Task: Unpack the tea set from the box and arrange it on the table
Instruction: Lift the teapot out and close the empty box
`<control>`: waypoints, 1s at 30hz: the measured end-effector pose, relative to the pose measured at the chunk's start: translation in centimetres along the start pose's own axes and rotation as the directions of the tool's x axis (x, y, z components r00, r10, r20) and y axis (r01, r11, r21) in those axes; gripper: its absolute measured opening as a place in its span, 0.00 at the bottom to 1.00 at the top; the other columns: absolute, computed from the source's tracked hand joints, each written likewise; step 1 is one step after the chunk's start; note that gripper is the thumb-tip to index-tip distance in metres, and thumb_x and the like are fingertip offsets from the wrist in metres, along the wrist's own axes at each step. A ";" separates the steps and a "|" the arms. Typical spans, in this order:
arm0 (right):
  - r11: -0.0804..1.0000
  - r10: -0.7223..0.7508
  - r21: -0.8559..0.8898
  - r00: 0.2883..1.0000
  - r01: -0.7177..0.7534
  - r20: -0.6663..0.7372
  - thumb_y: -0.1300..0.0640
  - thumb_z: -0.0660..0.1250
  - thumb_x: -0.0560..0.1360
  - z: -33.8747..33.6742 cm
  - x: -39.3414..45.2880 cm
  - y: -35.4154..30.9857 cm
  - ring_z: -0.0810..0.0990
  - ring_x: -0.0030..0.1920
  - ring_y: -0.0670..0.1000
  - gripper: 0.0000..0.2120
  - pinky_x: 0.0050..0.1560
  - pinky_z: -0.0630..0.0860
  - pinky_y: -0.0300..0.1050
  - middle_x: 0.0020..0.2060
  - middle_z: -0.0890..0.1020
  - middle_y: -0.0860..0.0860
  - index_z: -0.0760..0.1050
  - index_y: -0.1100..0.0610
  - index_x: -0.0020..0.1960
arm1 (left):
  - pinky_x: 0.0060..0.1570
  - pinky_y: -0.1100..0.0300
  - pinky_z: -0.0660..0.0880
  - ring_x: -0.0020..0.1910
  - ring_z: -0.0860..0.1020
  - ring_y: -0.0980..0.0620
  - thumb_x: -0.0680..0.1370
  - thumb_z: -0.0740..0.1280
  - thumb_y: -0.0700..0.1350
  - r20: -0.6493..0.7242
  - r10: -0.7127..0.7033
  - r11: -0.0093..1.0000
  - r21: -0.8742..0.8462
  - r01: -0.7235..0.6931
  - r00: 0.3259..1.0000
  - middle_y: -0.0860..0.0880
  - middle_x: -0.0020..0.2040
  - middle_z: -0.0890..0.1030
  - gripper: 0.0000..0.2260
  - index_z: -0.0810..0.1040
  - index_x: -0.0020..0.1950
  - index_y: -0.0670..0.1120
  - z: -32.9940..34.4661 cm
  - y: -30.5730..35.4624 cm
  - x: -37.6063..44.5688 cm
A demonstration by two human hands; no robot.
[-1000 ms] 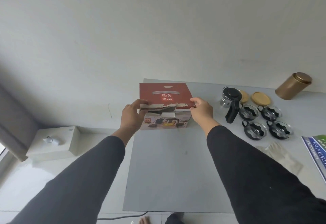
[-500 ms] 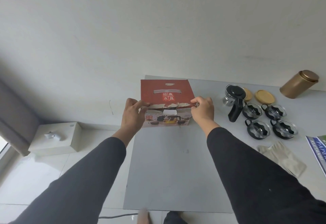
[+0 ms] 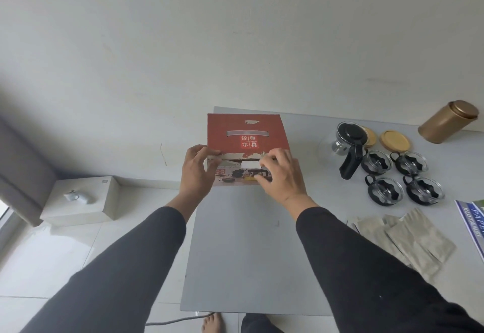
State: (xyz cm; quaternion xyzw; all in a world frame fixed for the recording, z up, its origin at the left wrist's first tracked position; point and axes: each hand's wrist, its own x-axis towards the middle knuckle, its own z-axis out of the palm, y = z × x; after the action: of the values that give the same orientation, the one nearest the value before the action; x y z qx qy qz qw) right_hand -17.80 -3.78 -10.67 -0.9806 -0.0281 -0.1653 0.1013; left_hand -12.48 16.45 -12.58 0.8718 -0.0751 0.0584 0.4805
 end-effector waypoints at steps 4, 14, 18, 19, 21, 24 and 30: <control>0.998 -0.049 0.036 0.997 0.052 -0.064 0.56 0.80 0.62 0.1 0.7 -0.1 0.77 0.41 0.57 0.13 0.39 0.72 0.46 0.40 0.78 0.54 0.81 0.56 0.43 | 0.58 0.54 0.73 0.58 0.73 0.52 0.77 0.68 0.44 -0.014 -0.005 1.000 -0.020 0.005 1.000 0.48 0.60 0.73 0.06 0.81 0.53 0.49 0.0 0.1 -0.1; 0.972 0.181 0.154 0.983 -0.177 -0.013 0.55 0.74 0.69 -0.8 2.8 -0.8 0.74 0.49 0.55 0.12 0.50 0.73 0.50 0.46 0.77 0.52 0.74 0.57 0.48 | 0.57 0.56 0.74 0.58 0.74 0.52 0.76 0.69 0.43 -0.003 -0.003 1.000 -0.022 0.003 1.000 0.49 0.60 0.73 0.07 0.81 0.54 0.49 -0.1 0.1 0.0; 0.850 0.492 0.179 0.868 -0.495 0.062 0.43 0.76 0.64 -1.0 3.0 -0.5 0.61 0.70 0.57 0.40 0.63 0.66 0.57 0.70 0.62 0.55 0.62 0.47 0.70 | 0.57 0.55 0.74 0.61 0.75 0.51 0.77 0.67 0.50 0.029 -0.073 0.994 -0.074 0.075 0.997 0.49 0.65 0.73 0.19 0.71 0.67 0.50 -0.2 0.6 0.0; 0.749 0.574 0.297 0.804 -0.592 0.156 0.43 0.77 0.63 -1.3 3.0 -0.3 0.59 0.72 0.57 0.47 0.66 0.65 0.57 0.72 0.58 0.56 0.55 0.45 0.73 | 0.57 0.58 0.72 0.63 0.75 0.50 0.78 0.66 0.52 0.068 -0.148 0.980 -0.123 0.156 0.987 0.49 0.68 0.71 0.24 0.65 0.72 0.50 -0.1 0.8 0.1; 0.521 0.618 0.466 0.692 -0.716 0.372 0.44 0.78 0.63 -1.6 3.3 0.4 0.61 0.73 0.57 0.54 0.69 0.64 0.54 0.75 0.58 0.55 0.46 0.48 0.77 | 0.57 0.60 0.68 0.67 0.72 0.49 0.79 0.62 0.55 0.163 -0.289 0.915 -0.241 0.322 0.943 0.50 0.74 0.66 0.29 0.55 0.78 0.50 0.2 1.1 0.3; 0.432 0.613 0.477 0.637 -0.765 0.467 0.44 0.78 0.64 -1.7 3.9 1.2 0.64 0.73 0.56 0.52 0.69 0.65 0.51 0.74 0.63 0.53 0.50 0.54 0.77 | 0.59 0.59 0.68 0.65 0.73 0.50 0.82 0.56 0.56 0.235 -0.325 0.881 -0.277 0.383 0.916 0.52 0.71 0.70 0.25 0.55 0.78 0.54 1.4 1.2 1.2; 0.471 0.668 0.506 0.667 -0.723 0.330 0.45 0.78 0.65 -1.6 7.5 2.3 0.67 0.71 0.56 0.48 0.67 0.66 0.48 0.71 0.68 0.54 0.56 0.57 0.75 | 0.52 0.60 0.69 0.56 0.76 0.51 0.83 0.52 0.49 0.205 -0.293 0.897 -0.278 0.343 0.934 0.54 0.58 0.78 0.21 0.58 0.76 0.60 3.3 2.8 5.9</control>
State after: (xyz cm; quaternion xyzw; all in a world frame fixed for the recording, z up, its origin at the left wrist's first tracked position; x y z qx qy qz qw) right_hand -11.07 -6.19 -7.14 -0.8266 0.3175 -0.0496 0.4621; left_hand -7.08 11.73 -11.00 0.7882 0.0226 -0.1029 0.6064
